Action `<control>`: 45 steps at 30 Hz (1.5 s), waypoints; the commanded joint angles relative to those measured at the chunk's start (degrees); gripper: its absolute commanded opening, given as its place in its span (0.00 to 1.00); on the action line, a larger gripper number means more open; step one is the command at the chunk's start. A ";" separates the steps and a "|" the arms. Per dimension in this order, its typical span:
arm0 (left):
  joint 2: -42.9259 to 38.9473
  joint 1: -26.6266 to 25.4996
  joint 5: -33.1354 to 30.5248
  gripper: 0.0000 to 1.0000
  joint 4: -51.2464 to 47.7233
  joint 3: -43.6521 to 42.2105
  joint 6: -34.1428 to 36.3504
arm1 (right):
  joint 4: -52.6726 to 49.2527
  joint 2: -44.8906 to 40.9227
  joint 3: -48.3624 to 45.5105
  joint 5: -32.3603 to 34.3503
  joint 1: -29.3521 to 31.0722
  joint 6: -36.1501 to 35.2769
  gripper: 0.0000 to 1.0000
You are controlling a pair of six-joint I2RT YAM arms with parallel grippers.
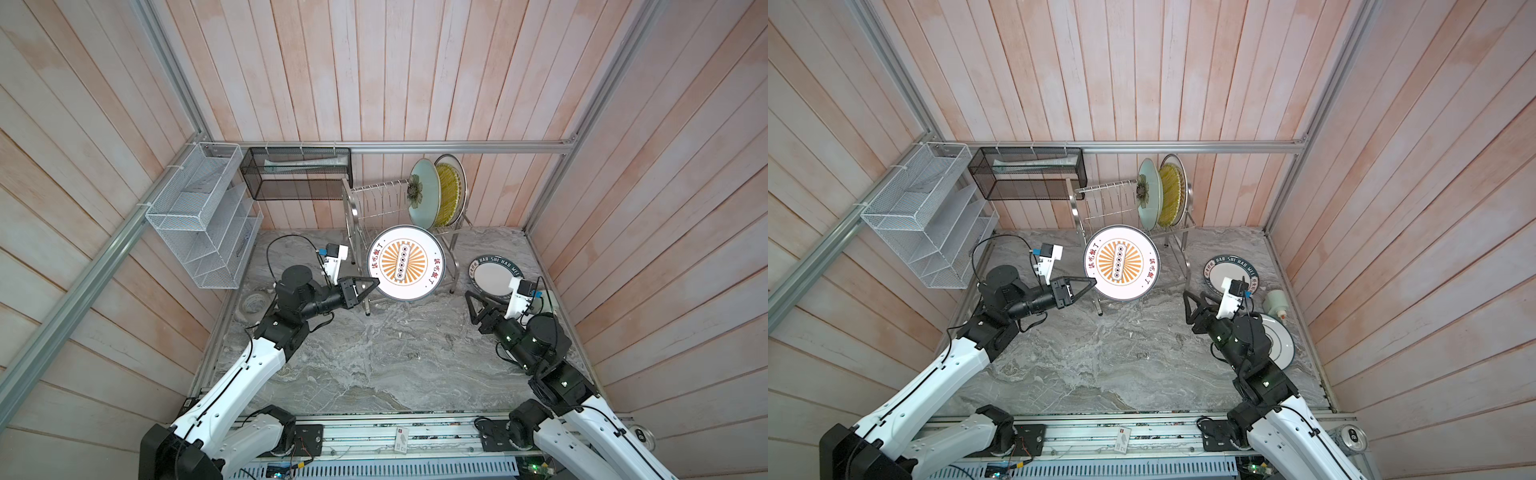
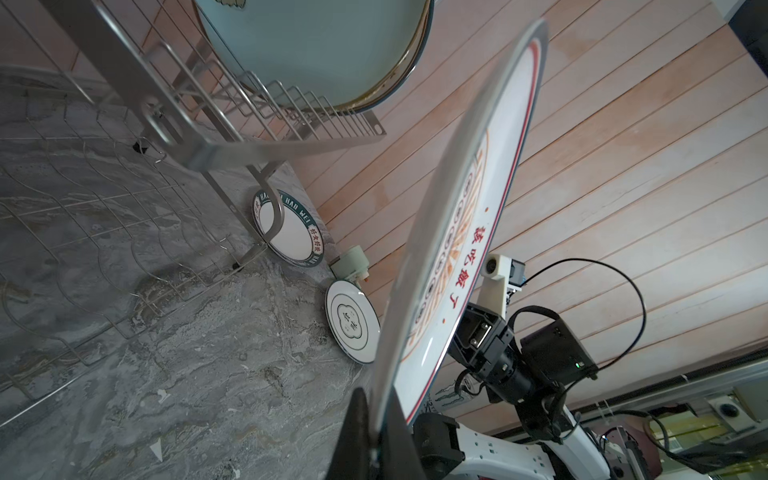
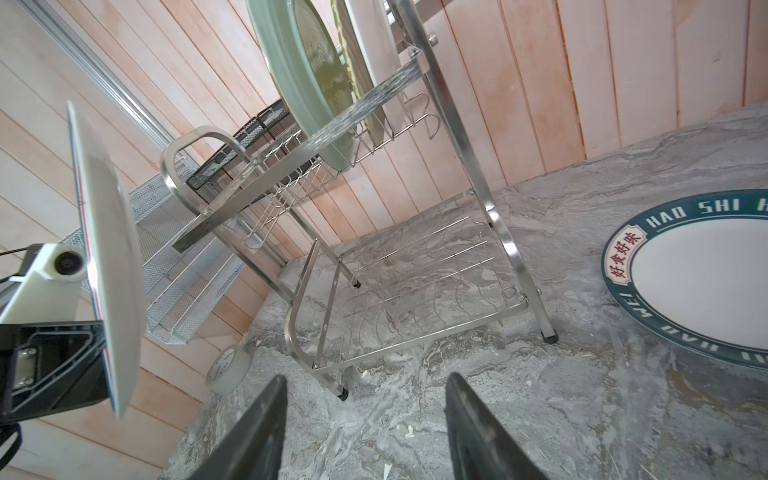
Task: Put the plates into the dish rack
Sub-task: 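Hold the sunburst plate with the left gripper while the right gripper reaches its rim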
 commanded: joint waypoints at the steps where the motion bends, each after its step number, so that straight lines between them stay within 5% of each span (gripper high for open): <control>1: 0.23 -3.00 -1.86 0.00 2.77 -1.22 3.43 | 2.89 -1.13 1.74 -3.75 -0.55 -0.51 0.61; 15: 7.64 -12.69 -11.35 0.00 6.78 -1.68 4.88 | 1.37 -6.60 1.55 -5.60 -0.78 0.81 0.60; 34: 5.71 -13.02 -10.49 0.00 13.71 -6.77 3.84 | 10.02 2.24 -2.36 -12.15 -0.73 3.16 0.50; 45: 5.23 -13.00 -8.42 0.00 17.82 -7.95 2.79 | 14.45 4.70 -3.65 -15.59 -0.73 5.00 0.35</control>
